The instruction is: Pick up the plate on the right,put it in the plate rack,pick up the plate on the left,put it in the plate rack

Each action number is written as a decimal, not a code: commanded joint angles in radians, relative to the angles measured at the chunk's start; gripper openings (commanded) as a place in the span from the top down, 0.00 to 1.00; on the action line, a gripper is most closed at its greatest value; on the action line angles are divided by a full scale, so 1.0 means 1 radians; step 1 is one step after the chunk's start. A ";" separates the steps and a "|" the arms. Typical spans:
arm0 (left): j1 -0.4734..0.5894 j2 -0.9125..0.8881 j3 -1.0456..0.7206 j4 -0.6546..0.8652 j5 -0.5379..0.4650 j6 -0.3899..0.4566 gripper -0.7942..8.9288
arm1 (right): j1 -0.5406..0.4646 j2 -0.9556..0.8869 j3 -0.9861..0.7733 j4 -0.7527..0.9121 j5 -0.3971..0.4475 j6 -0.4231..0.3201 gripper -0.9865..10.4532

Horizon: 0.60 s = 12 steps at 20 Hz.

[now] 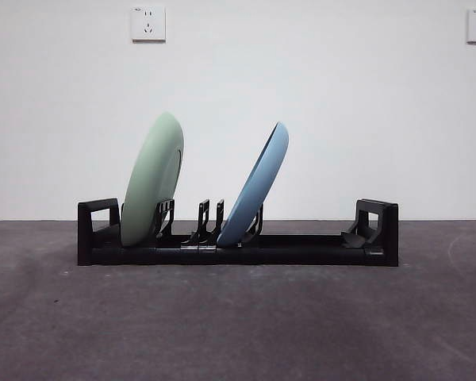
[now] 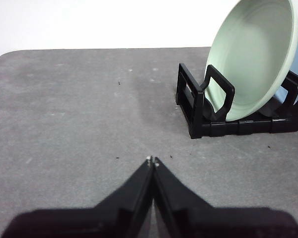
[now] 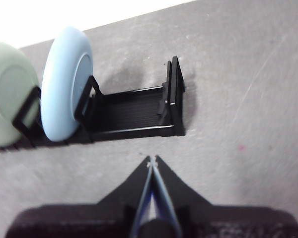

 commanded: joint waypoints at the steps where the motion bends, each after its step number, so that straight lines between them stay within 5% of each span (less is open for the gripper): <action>1: 0.004 -0.001 -0.014 -0.001 -0.002 -0.010 0.92 | -0.019 -0.044 -0.015 0.008 0.003 -0.233 0.91; 3: 0.004 -0.001 -0.014 -0.001 -0.002 -0.010 0.92 | -0.084 -0.105 -0.040 0.025 -0.074 -0.336 0.91; 5: 0.004 -0.001 -0.014 0.000 -0.002 -0.010 0.92 | -0.176 -0.179 -0.085 0.038 -0.171 -0.349 0.91; 8: 0.004 -0.001 -0.014 0.000 -0.002 -0.010 0.92 | -0.283 -0.306 -0.214 0.107 -0.188 -0.350 0.91; 12: 0.004 -0.001 -0.014 0.000 -0.002 -0.010 0.92 | -0.305 -0.477 -0.383 0.150 -0.187 -0.346 0.91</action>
